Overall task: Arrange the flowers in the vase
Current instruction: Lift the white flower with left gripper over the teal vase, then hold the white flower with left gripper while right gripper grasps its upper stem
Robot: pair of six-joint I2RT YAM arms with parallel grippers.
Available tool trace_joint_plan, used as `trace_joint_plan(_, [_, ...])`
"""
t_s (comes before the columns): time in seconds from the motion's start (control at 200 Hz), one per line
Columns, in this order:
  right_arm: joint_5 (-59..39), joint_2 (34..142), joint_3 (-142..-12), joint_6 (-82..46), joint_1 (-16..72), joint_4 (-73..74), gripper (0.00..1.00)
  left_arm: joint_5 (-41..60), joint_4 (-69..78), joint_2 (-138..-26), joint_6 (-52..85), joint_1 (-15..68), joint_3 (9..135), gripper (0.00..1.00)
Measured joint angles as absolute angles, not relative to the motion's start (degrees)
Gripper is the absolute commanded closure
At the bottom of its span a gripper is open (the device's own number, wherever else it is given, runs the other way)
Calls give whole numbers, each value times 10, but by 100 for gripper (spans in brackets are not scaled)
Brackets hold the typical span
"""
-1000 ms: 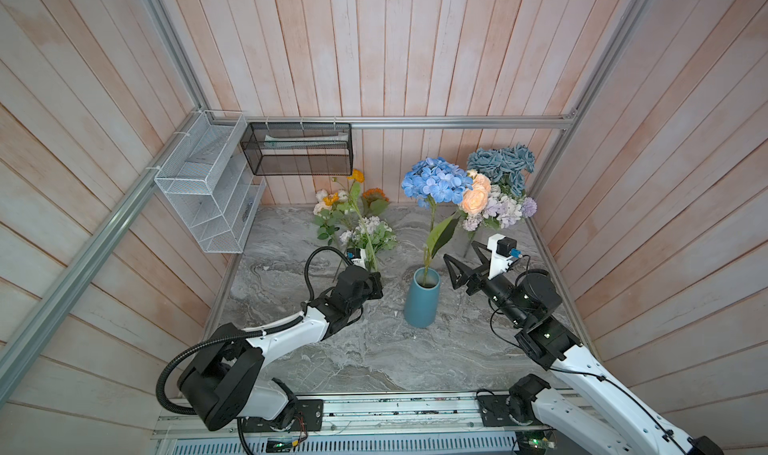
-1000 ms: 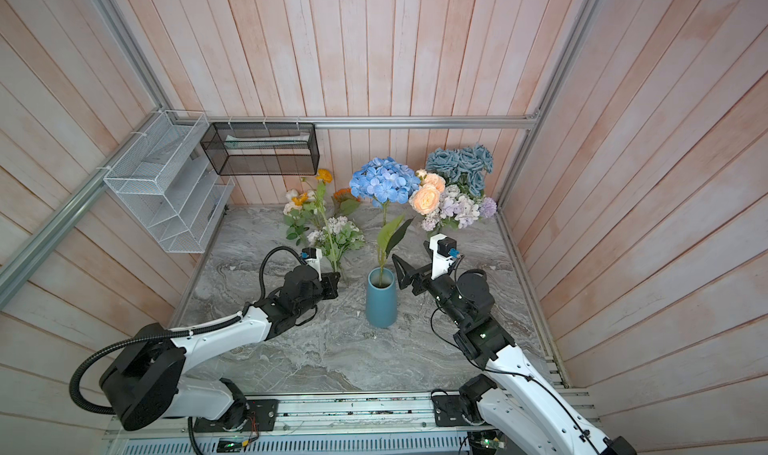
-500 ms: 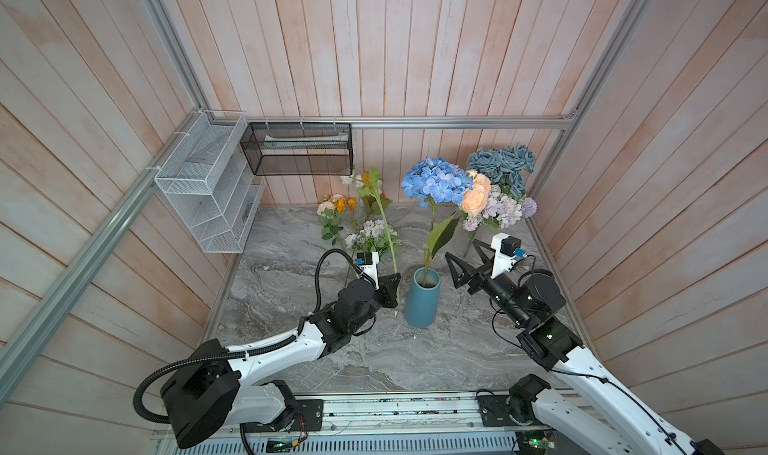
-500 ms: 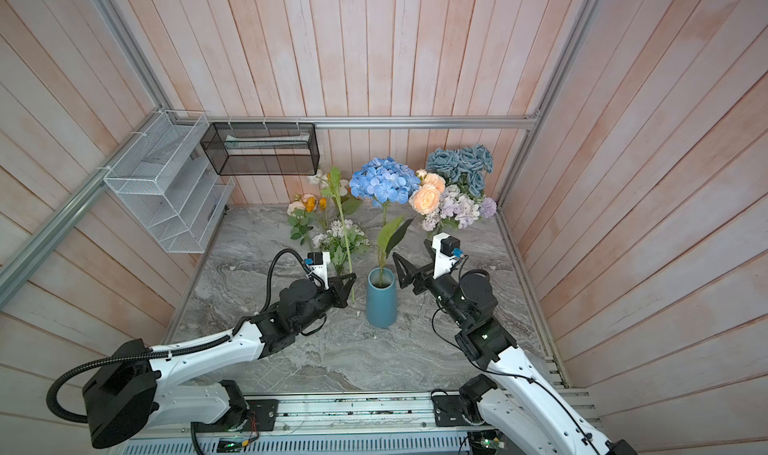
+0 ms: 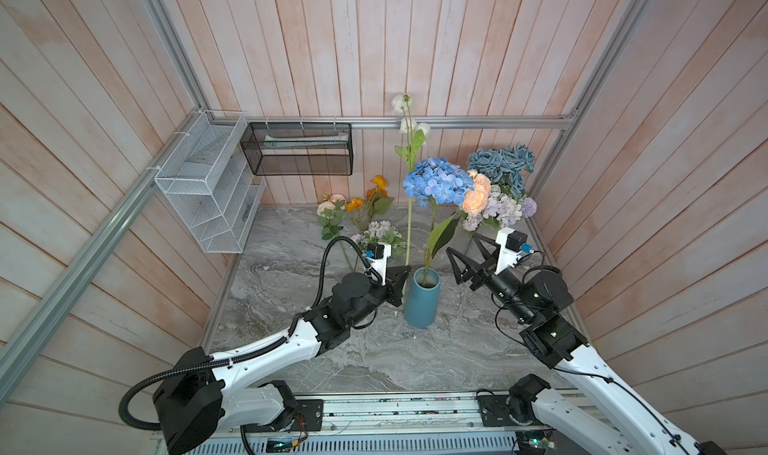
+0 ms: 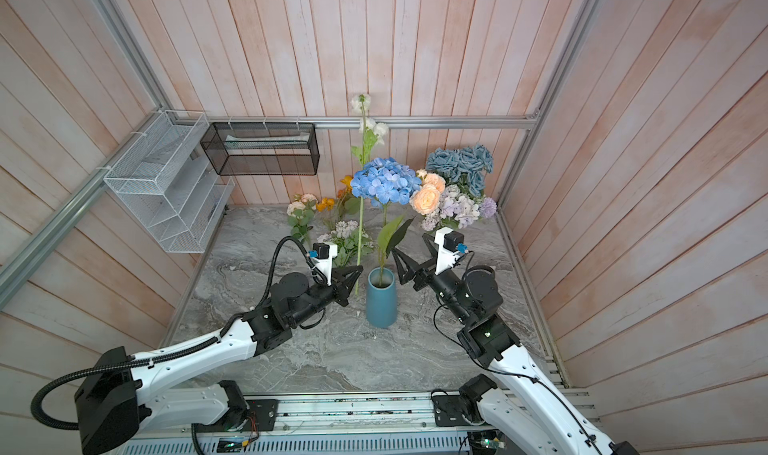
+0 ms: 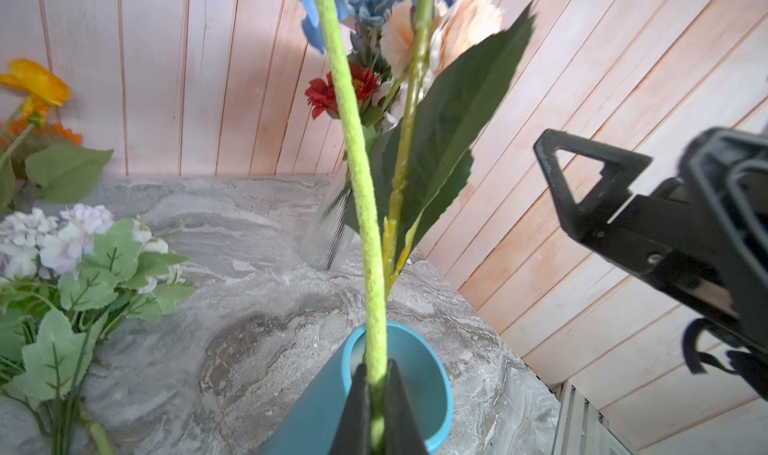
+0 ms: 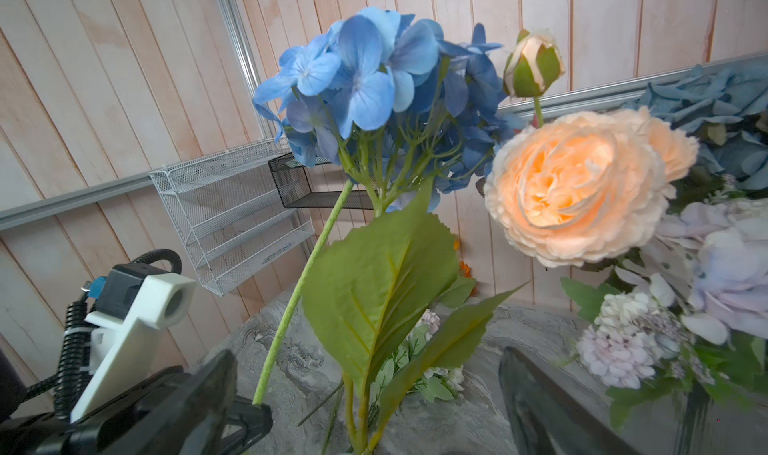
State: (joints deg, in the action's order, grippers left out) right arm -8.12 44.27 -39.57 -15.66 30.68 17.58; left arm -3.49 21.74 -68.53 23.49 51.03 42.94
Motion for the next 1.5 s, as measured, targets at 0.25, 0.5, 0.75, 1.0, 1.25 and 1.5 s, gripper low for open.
trace_joint_plan(0.25, [-150, 507, -479, -168, 316, 183, 17, -67, 216, -617, 165, 510, 432, 100])
trace_joint_plan(0.5, [-216, 586, -570, -164, 368, 201, 20, -79, 250, -568, 99, 510, 405, 100])
trace_joint_plan(0.75, [-262, 646, -639, -156, 399, 215, 20, -61, 269, -564, 30, 513, 367, 100])
trace_joint_plan(1.0, [-269, 678, -654, -149, 400, 220, 22, -47, 301, -564, -9, 528, 328, 100])
trace_joint_plan(1.25, [-269, 692, -654, -149, 400, 223, 38, -49, 331, -563, -31, 549, 302, 100])
trace_joint_plan(1.5, [-269, 693, -654, -147, 401, 230, 90, -49, 343, -563, -35, 563, 302, 100])
